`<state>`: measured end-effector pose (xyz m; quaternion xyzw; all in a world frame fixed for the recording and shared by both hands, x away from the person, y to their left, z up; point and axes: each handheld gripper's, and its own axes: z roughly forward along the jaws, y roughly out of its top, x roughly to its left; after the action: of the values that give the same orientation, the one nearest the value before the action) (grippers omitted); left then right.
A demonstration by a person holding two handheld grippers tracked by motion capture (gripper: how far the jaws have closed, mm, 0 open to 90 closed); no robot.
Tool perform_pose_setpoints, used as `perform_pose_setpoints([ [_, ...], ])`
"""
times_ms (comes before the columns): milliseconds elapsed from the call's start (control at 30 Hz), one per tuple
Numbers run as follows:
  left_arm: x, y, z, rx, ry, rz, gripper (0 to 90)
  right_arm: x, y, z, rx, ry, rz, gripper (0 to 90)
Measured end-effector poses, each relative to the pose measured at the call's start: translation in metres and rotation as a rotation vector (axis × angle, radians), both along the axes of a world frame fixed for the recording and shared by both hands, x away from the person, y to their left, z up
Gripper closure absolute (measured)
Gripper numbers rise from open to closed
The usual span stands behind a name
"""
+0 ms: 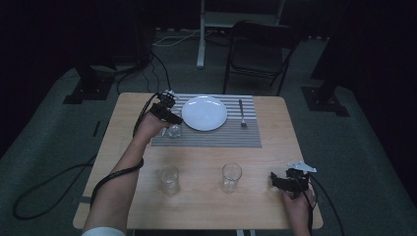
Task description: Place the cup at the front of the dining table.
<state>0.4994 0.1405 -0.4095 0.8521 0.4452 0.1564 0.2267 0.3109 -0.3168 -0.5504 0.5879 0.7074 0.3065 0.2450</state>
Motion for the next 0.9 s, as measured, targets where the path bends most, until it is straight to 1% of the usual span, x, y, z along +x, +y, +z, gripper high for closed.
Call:
perform_pose_setpoints([
  [33, 0.002, -0.001, -0.001, 0.007, 0.004, 0.0, 29.3, 0.0, 0.0, 0.0, 0.0, 0.0, 0.0, 12.4],
  [67, 0.005, -0.001, -0.003, 0.005, 0.004, 0.011, 29.3, 0.0, 0.0, 0.0, 0.0, 0.0, 0.0, 12.4],
  [133, 0.01, 0.0, -0.007, -0.007, 0.019, 0.023, 29.3, 0.0, 0.0, 0.0, 0.0, 0.0, 0.0, 12.4],
  [200, 0.014, 0.0, -0.011, -0.015, 0.02, 0.021, 29.3, 0.0, 0.0, 0.0, 0.0, 0.0, 0.0, 12.4],
  [233, 0.016, 0.0, -0.013, -0.017, 0.017, 0.033, 29.3, 0.0, 0.0, 0.0, 0.0, 0.0, 0.0, 12.5],
  [267, 0.017, -0.001, -0.015, -0.002, 0.016, 0.032, 29.3, 0.0, 0.0, 0.0, 0.0, 0.0, 0.0, 12.4],
  [300, 0.018, -0.003, -0.016, 0.008, 0.004, 0.034, 29.3, 0.0, 0.0, 0.0, 0.0, 0.0, 0.0, 12.4],
  [333, 0.019, -0.004, -0.017, 0.012, 0.007, 0.034, 29.3, 0.0, 0.0, 0.0, 0.0, 0.0, 0.0, 12.4],
  [367, 0.02, -0.004, -0.018, 0.002, 0.009, 0.022, 29.3, 0.0, 0.0, 0.0, 0.0, 0.0, 0.0, 12.4],
  [433, 0.021, -0.006, -0.018, -0.019, 0.021, 0.025, 29.3, 0.0, 0.0, 0.0, 0.0, 0.0, 0.0, 12.4],
  [467, 0.022, -0.007, -0.019, -0.02, 0.026, 0.024, 29.3, 0.0, 0.0, 0.0, 0.0, 0.0, 0.0, 12.4],
  [500, 0.022, -0.009, -0.021, -0.004, 0.02, 0.007, 29.3, 0.0, 0.0, 0.0, 0.0, 0.0, 0.0, 12.4],
  [533, 0.022, -0.011, -0.024, 0.013, 0.026, -0.004, 29.3, 0.0, 0.0, 0.0, 0.0, 0.0, 0.0, 12.5],
  [567, 0.022, -0.012, -0.026, 0.011, 0.017, -0.002, 29.2, 0.0, 0.0, 0.0, 0.0, 0.0, 0.0, 12.5],
  [633, 0.022, -0.009, -0.028, -0.007, 0.009, 0.005, 29.2, 0.0, 0.0, 0.0, -0.001, 0.0, 0.001, 12.7],
  [667, 0.022, -0.008, -0.028, -0.016, 0.015, 0.013, 29.2, -0.001, 0.0, 0.0, -0.001, -0.001, 0.001, 12.7],
  [700, 0.022, -0.006, -0.028, -0.018, 0.017, 0.01, 29.2, -0.001, 0.0, 0.0, -0.002, -0.001, 0.002, 12.7],
  [867, 0.022, -0.006, -0.028, -0.027, 0.011, 0.021, 29.0, -0.001, 0.0, 0.0, -0.001, -0.001, 0.001, 12.7],
  [900, 0.022, -0.006, -0.028, -0.03, 0.021, 0.027, 29.0, -0.001, 0.0, 0.0, -0.001, 0.0, 0.001, 12.7],
])
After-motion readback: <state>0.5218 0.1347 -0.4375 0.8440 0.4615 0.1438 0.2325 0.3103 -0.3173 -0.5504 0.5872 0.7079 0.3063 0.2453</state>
